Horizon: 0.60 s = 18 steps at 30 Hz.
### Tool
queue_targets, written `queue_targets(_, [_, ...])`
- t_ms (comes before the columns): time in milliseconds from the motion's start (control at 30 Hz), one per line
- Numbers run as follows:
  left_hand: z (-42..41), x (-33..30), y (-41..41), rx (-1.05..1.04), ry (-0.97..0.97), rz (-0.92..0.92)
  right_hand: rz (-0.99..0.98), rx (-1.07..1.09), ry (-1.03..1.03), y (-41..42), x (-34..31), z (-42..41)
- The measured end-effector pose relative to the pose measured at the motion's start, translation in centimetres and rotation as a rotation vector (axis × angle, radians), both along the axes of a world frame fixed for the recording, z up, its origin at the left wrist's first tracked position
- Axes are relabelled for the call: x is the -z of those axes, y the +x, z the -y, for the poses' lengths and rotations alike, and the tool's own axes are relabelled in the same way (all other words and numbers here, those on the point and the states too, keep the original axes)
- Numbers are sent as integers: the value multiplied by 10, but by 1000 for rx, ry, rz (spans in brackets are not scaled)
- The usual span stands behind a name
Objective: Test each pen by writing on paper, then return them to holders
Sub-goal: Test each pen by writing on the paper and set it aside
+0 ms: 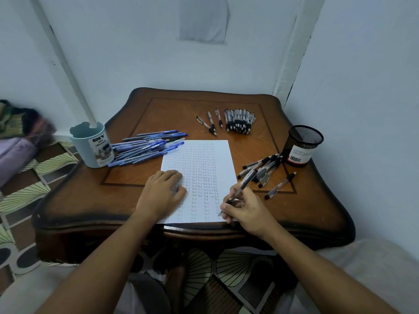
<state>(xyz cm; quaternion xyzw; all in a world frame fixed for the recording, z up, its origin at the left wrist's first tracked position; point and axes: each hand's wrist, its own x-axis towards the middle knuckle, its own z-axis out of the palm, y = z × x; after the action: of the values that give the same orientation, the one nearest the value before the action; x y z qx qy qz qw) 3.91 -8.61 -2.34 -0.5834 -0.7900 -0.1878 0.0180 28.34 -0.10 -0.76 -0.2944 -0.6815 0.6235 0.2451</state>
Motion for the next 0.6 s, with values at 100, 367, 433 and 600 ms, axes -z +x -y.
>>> queue_targets(100, [1,0,0,2,2,1,-7,-15,-4,1,-3,-1])
queue_targets(367, [0,1,0,1,16,8,5,-37,23,1,-3,-1])
queue_targets(433, [0,0,0,4,21,10,-2,-19,8,2,-3,-2])
queue_targets(600, [0,0,0,7,26,9,9,-45,27,2,-3,-3])
